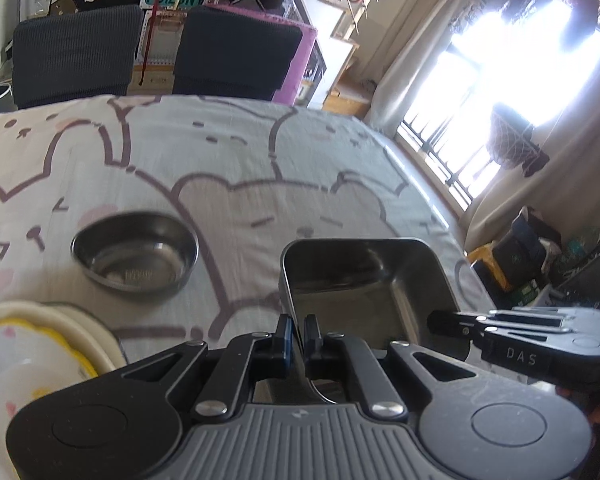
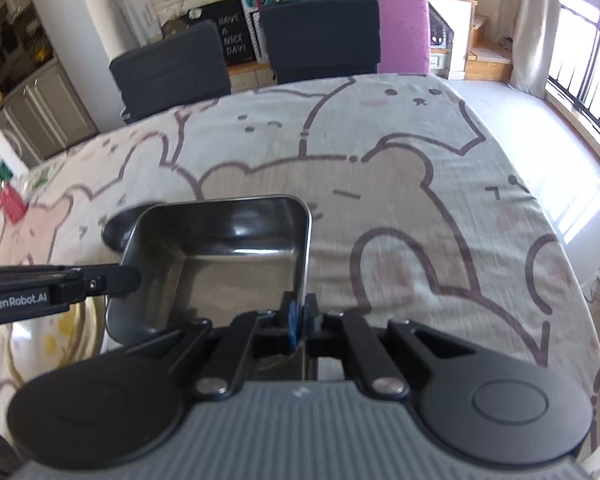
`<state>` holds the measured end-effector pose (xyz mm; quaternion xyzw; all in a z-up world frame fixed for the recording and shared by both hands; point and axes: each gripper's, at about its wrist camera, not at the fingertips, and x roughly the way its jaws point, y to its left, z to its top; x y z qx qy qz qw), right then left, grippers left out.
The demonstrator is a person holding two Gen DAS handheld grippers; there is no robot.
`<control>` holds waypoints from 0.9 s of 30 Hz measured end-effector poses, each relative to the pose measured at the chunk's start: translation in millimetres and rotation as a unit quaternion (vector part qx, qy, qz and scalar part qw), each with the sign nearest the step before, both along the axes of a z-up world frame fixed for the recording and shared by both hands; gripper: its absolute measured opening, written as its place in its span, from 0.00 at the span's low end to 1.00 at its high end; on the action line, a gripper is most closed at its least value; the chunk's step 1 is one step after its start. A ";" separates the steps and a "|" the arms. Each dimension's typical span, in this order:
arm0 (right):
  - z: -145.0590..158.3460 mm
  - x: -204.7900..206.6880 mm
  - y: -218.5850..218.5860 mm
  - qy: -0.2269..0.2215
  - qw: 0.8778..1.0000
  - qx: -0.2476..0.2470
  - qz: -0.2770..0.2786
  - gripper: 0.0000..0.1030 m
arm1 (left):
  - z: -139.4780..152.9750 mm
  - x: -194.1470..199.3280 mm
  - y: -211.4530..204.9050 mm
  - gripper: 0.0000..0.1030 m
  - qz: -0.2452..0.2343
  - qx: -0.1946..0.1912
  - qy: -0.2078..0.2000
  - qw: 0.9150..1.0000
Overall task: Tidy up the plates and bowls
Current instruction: 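Lower the small steel box into the large tray and open both tools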
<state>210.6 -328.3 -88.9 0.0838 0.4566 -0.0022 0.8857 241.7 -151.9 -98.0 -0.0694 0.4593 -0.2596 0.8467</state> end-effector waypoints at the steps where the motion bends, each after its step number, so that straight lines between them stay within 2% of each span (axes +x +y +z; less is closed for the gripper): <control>1: -2.0 -1.5 2.3 0.004 1.000 -0.004 0.005 0.05 | -3.0 -2.4 0.9 0.06 -0.002 0.003 0.003 1.000; 13: -13.1 -11.8 21.9 0.038 0.997 -0.037 0.050 0.08 | -40.8 -10.7 2.6 0.07 -0.023 0.032 0.046 0.998; 21: -23.4 -9.5 23.2 0.062 0.995 -0.054 0.060 0.08 | -50.7 -12.1 -7.6 0.09 -0.048 0.056 0.048 0.996; 27: -41.3 -5.7 29.1 0.092 0.988 -0.093 0.076 0.07 | -51.4 -13.2 -9.2 0.12 -0.060 0.065 0.041 0.995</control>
